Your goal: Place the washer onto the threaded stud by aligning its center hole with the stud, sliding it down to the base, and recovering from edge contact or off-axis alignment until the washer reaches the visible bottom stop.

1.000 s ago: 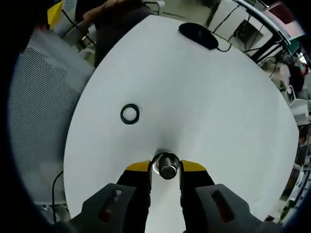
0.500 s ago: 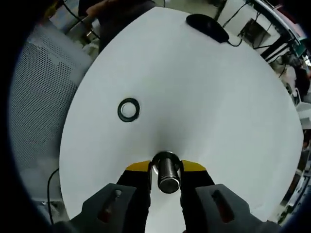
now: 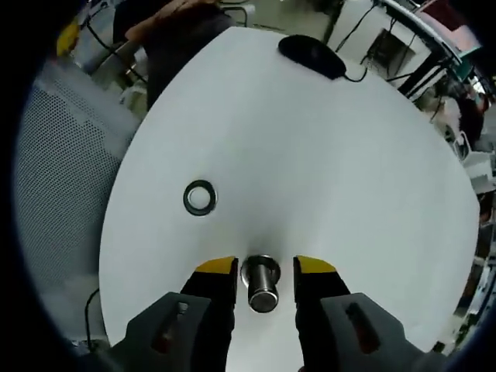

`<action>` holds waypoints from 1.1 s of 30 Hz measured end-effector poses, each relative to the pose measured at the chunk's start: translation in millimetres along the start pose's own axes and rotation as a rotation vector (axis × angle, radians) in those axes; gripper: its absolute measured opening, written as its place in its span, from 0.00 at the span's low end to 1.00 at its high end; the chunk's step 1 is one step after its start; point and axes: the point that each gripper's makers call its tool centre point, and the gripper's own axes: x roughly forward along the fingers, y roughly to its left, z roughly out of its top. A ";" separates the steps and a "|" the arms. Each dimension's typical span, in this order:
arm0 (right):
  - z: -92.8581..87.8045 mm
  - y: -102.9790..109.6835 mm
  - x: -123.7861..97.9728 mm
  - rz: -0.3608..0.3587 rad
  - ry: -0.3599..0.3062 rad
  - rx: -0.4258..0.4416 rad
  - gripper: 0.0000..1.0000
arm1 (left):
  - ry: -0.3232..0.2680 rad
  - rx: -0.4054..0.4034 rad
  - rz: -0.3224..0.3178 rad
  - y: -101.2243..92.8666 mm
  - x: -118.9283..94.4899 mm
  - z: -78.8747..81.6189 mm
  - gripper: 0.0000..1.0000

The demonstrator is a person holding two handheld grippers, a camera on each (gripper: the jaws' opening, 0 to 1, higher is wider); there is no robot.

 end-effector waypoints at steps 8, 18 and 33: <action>29.0 19.3 -3.0 0.026 -0.051 -0.020 0.30 | -0.002 -0.003 0.000 0.1 0.0 0.4 0.16; 39.3 52.3 17.2 0.099 -0.045 -0.042 0.30 | 0.015 0.019 -0.008 -2.0 1.6 -1.8 0.17; 37.0 70.8 39.0 0.121 -0.020 -0.031 0.29 | 0.028 0.019 -0.016 -2.7 1.7 -3.9 0.17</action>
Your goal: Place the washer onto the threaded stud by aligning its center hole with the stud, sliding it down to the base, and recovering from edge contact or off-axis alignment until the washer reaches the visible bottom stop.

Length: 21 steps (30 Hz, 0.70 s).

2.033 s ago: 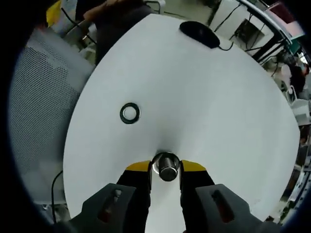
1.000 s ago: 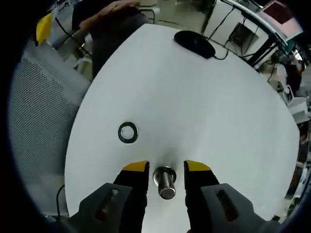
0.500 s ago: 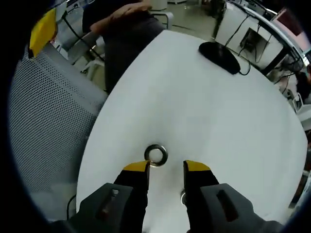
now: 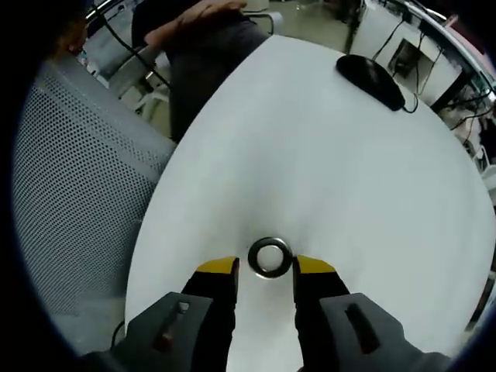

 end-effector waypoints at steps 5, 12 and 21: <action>2.7 -4.6 -1.1 -0.028 -0.007 -0.010 0.29 | -0.009 -0.007 0.003 0.8 -0.7 1.3 0.17; 2.0 -5.6 -1.5 -0.037 -0.027 -0.008 0.23 | -0.011 -0.007 0.004 0.8 -0.8 1.4 0.17; 3.6 7.9 -8.3 0.034 -0.024 -0.015 0.22 | -0.010 -0.008 0.005 0.6 -0.9 0.9 0.17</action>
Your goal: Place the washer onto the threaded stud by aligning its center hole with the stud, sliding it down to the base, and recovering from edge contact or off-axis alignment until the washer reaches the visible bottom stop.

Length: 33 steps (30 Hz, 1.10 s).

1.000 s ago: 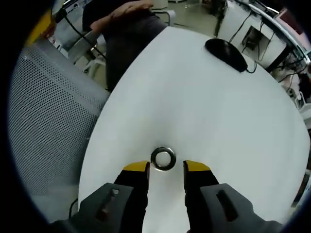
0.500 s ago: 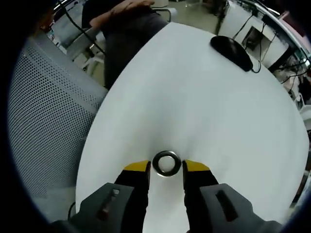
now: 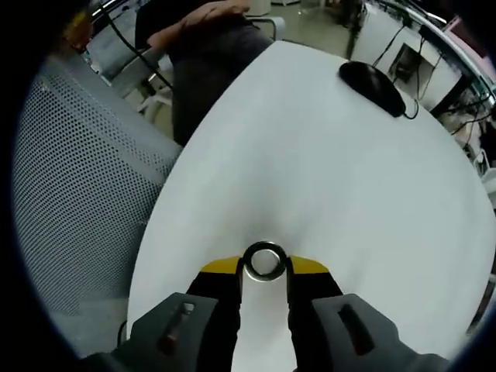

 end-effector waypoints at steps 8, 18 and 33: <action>-2.3 -1.6 -19.6 0.007 0.013 -0.023 0.22 | -0.001 0.000 -0.001 -0.4 0.1 0.2 0.17; -5.5 -6.9 -45.4 -0.001 0.017 -0.049 0.23 | -0.002 -0.002 -0.002 -0.5 0.1 0.7 0.17; -18.0 -28.8 -96.1 -0.053 0.047 -0.061 0.23 | 0.001 -0.002 0.001 0.4 -0.4 0.2 0.17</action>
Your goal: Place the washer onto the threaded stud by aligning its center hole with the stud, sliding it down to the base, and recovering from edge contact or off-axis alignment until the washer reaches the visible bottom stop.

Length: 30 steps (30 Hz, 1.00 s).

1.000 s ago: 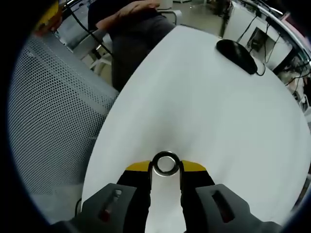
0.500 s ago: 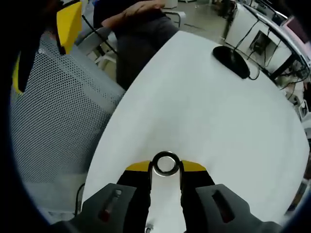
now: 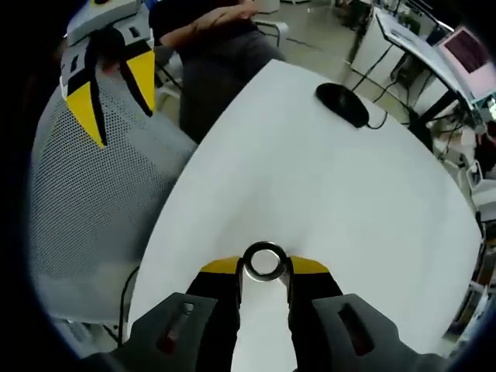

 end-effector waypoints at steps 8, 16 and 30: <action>-20.4 -11.9 -2.8 -0.026 0.044 0.017 0.23 | -0.002 -0.002 0.001 0.3 0.1 0.4 0.17; -33.9 -20.8 4.5 -0.048 0.063 0.035 0.22 | -0.001 -0.003 0.001 0.3 0.2 0.2 0.17; -39.4 -29.3 21.2 -0.053 0.080 0.053 0.22 | -0.001 -0.007 0.005 1.0 0.3 0.1 0.17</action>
